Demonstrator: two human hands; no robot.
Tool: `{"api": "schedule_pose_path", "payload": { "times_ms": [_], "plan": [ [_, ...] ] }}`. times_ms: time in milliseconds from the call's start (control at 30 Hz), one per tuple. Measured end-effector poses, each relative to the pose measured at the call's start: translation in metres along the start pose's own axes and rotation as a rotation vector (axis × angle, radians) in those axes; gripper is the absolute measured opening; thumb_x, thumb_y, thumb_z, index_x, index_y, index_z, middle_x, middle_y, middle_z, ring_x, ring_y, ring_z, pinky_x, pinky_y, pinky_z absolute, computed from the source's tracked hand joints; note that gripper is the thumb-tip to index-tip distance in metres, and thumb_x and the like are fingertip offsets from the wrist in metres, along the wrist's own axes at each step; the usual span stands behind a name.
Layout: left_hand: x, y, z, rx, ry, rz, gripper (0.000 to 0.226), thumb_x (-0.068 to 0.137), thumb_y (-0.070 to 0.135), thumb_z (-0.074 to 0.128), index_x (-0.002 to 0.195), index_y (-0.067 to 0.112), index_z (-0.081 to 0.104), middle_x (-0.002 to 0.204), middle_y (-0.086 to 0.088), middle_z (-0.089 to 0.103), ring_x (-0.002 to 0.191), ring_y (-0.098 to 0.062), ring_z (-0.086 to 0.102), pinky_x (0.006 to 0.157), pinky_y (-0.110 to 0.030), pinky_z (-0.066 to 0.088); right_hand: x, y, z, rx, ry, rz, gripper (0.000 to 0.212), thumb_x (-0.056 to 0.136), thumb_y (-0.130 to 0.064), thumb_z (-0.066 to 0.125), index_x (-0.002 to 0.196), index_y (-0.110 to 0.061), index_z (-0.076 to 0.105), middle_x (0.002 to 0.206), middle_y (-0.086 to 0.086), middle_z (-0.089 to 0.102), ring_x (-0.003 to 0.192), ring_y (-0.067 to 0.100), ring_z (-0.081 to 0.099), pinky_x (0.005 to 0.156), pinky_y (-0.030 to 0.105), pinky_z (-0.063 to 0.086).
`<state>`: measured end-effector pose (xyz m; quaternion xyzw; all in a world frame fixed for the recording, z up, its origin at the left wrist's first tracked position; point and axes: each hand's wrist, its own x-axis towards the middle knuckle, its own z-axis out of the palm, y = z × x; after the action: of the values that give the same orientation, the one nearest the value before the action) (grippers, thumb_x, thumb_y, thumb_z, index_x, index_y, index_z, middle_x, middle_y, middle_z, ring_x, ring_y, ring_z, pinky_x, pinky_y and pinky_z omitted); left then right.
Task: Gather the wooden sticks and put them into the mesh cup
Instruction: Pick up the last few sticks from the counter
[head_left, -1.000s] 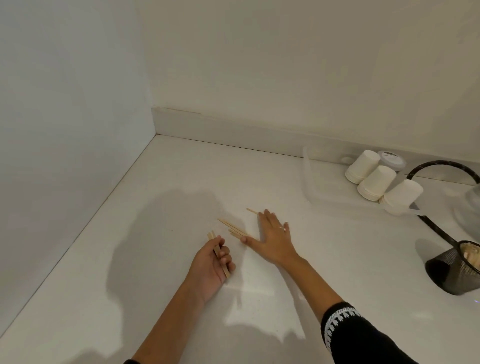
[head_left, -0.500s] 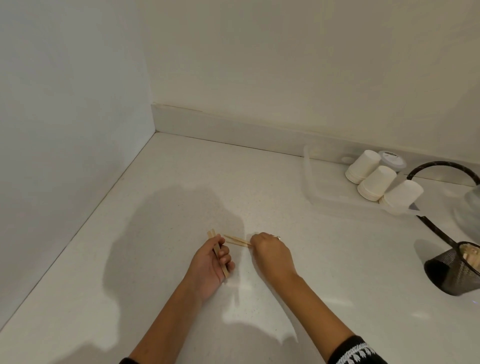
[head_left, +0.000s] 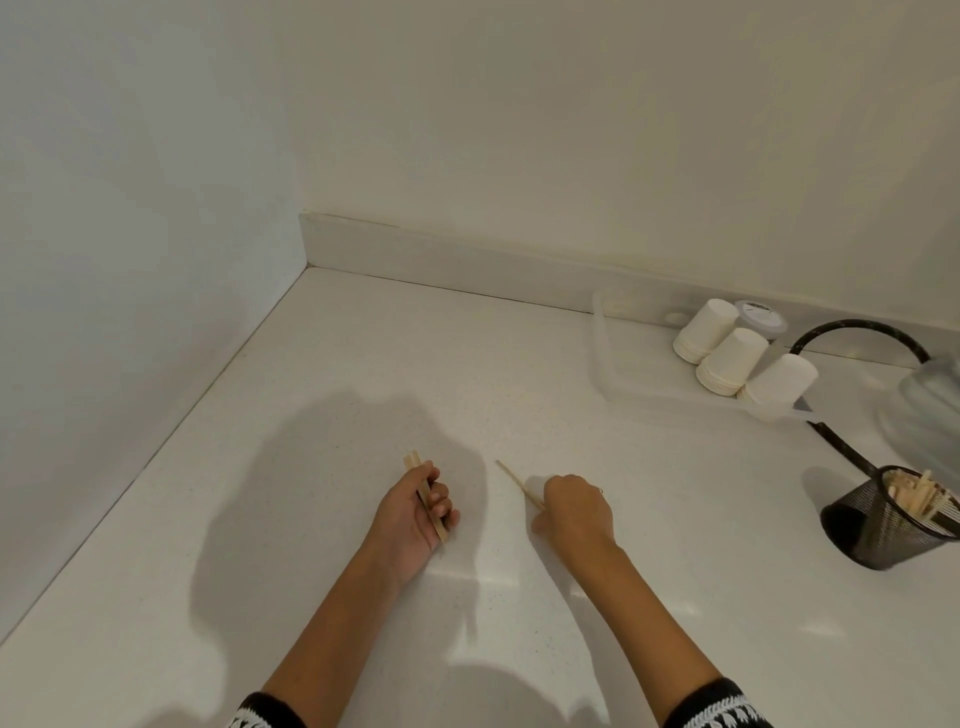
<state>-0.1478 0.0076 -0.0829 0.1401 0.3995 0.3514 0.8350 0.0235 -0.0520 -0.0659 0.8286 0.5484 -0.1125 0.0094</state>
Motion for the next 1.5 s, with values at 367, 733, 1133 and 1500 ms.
{"api": "schedule_pose_path", "payload": {
  "times_ms": [367, 733, 1133, 1500],
  "plan": [
    [-0.025, -0.032, 0.033, 0.229, -0.168, -0.132, 0.057, 0.098, 0.045, 0.039, 0.117, -0.005, 0.057, 0.096, -0.017, 0.064, 0.078, -0.022, 0.063, 0.071, -0.029, 0.050, -0.038, -0.014, -0.026, 0.936, -0.129, 0.032, 0.018, 0.073, -0.009, 0.069, 0.063, 0.005, 0.064, 0.052, 0.005, 0.060, 0.044, 0.011, 0.054, 0.047, 0.019, 0.042],
    [-0.025, -0.042, 0.056, 0.200, 0.015, 0.094, 0.023, 0.094, 0.032, 0.053, 0.081, 0.013, 0.053, 0.053, 0.003, 0.038, 0.045, -0.010, 0.034, 0.050, -0.026, 0.037, -0.071, 0.001, -0.020, 1.024, 0.175, 0.289, 0.041, 0.092, -0.035, 0.054, 0.082, 0.003, 0.064, 0.078, 0.018, 0.066, 0.065, 0.022, 0.058, 0.065, 0.033, 0.052],
    [-0.038, -0.068, 0.095, 0.599, -0.230, 0.595, 0.025, 0.080, 0.042, 0.064, 0.075, 0.019, 0.056, 0.063, -0.002, 0.052, 0.062, -0.013, 0.050, 0.062, -0.021, 0.045, -0.079, 0.016, -0.025, 2.297, -0.335, 0.623, 0.035, 0.102, -0.011, 0.032, 0.123, 0.011, 0.049, 0.112, 0.028, 0.062, 0.100, 0.035, 0.064, 0.091, 0.042, 0.051],
    [-0.030, -0.108, 0.130, 0.439, -0.072, 0.586, 0.027, 0.095, 0.038, 0.050, 0.098, 0.018, 0.066, 0.058, 0.009, 0.059, 0.088, -0.020, 0.071, 0.073, -0.020, 0.051, -0.095, 0.069, -0.036, 2.245, -0.287, 0.546, 0.020, 0.094, 0.001, 0.049, 0.102, 0.014, 0.063, 0.103, 0.029, 0.068, 0.094, 0.034, 0.069, 0.088, 0.038, 0.053]
  ]
}}
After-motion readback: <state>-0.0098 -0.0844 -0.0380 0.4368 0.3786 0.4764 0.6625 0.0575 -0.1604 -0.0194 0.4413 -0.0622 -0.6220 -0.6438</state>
